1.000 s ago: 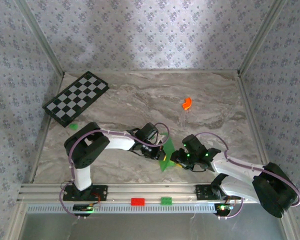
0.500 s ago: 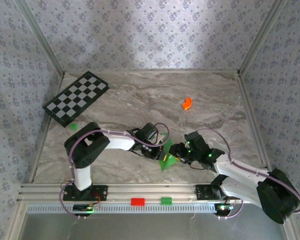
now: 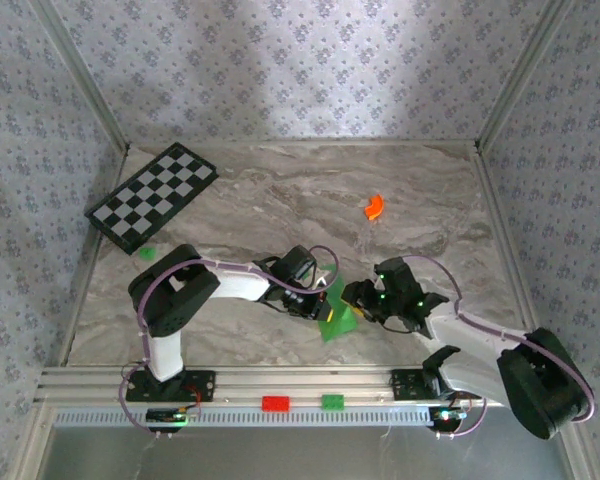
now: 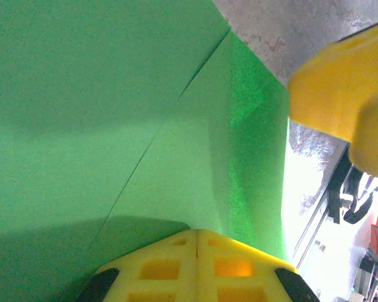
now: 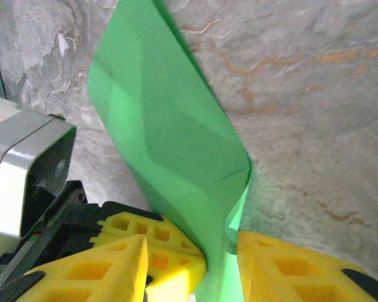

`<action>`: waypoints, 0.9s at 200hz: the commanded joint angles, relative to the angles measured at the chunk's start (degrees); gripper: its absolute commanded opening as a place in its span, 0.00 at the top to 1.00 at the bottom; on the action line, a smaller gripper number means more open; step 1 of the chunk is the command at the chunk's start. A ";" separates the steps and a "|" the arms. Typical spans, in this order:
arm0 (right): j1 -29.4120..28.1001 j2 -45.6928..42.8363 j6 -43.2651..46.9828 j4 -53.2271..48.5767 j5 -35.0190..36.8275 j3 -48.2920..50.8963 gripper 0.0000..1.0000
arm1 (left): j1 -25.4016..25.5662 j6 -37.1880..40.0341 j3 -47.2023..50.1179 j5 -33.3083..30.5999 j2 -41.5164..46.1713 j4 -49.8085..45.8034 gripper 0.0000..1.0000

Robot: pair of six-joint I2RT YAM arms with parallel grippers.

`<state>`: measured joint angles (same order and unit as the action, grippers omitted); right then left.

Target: Fold a paper plane with a square sheet of paper (pick it up from the middle)

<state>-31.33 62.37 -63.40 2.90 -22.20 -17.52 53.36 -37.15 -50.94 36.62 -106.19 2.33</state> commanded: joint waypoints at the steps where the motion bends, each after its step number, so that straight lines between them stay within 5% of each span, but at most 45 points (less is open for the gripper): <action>1: 0.83 -0.74 3.54 -5.12 -0.92 -2.60 0.57 | 0.43 -0.11 1.15 -1.54 -0.07 -1.71 0.94; 30: -0.42 -6.81 4.74 -17.58 1.89 -3.17 0.56 | 0.40 -0.20 1.15 -2.04 -0.13 -1.72 0.94; 64: -2.36 -13.81 1.09 -20.24 1.97 1.74 0.55 | 0.43 -0.20 0.69 -2.08 -0.40 -1.78 0.94; 180: -5.34 -9.46 -2.17 -11.60 1.54 3.82 0.55 | 0.47 -0.16 0.49 -1.81 -0.77 -1.85 0.95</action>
<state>-35.99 51.16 -64.36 -10.48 -20.86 -13.28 53.36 -37.15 -50.85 36.58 -106.19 2.48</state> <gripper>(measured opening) 0.445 0.058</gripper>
